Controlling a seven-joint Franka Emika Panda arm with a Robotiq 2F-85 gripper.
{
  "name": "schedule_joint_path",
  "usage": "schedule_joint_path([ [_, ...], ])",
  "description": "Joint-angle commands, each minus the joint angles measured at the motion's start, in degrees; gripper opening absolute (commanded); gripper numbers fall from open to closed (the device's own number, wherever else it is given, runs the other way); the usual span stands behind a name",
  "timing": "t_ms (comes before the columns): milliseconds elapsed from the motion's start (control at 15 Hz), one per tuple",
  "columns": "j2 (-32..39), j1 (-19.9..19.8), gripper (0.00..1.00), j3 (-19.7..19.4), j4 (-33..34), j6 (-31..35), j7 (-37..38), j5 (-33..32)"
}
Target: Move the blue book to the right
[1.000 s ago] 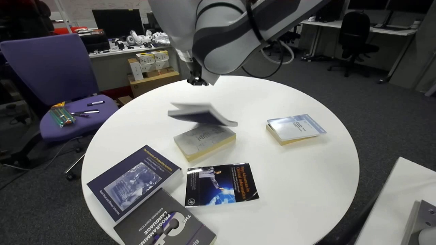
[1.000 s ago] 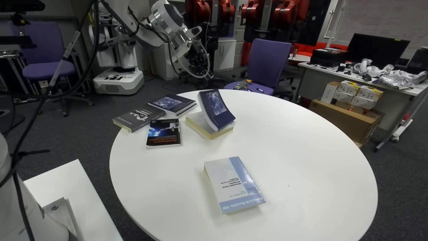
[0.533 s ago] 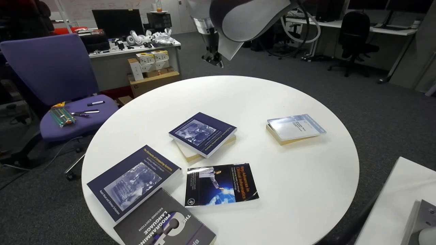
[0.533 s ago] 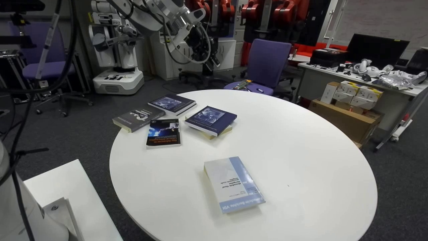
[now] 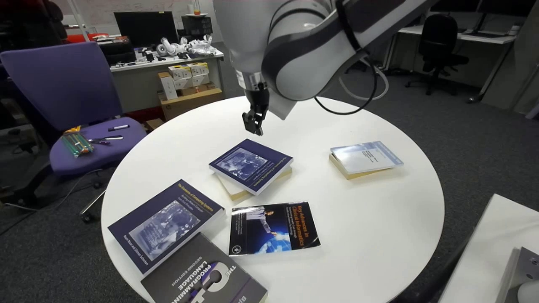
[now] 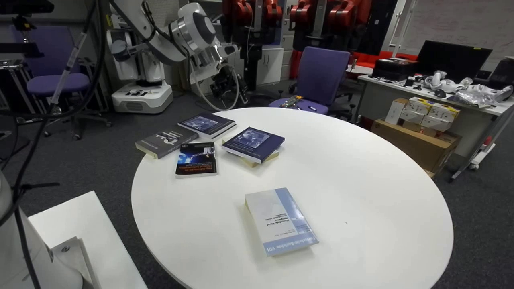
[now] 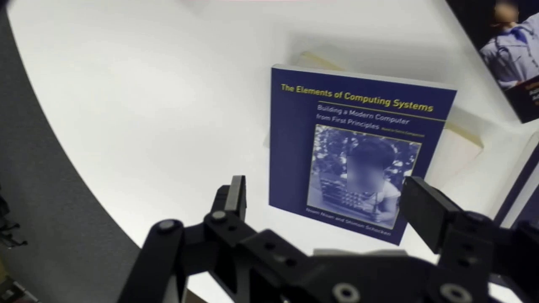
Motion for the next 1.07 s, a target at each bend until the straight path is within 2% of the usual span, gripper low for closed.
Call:
schedule_joint_path([
  [0, 3.96, 0.08, 1.00, 0.58, -1.30, 4.24, -3.03, 1.02],
  [333, 11.53, 3.67, 1.00, -0.96, 0.35, 2.04, -2.90, -2.06],
  [400, 10.34, 3.15, 1.00, -0.77, -0.57, 2.86, -2.01, -0.20],
  [1000, 11.71, 3.65, 1.00, -0.46, -0.02, 2.72, -2.48, 1.56],
])
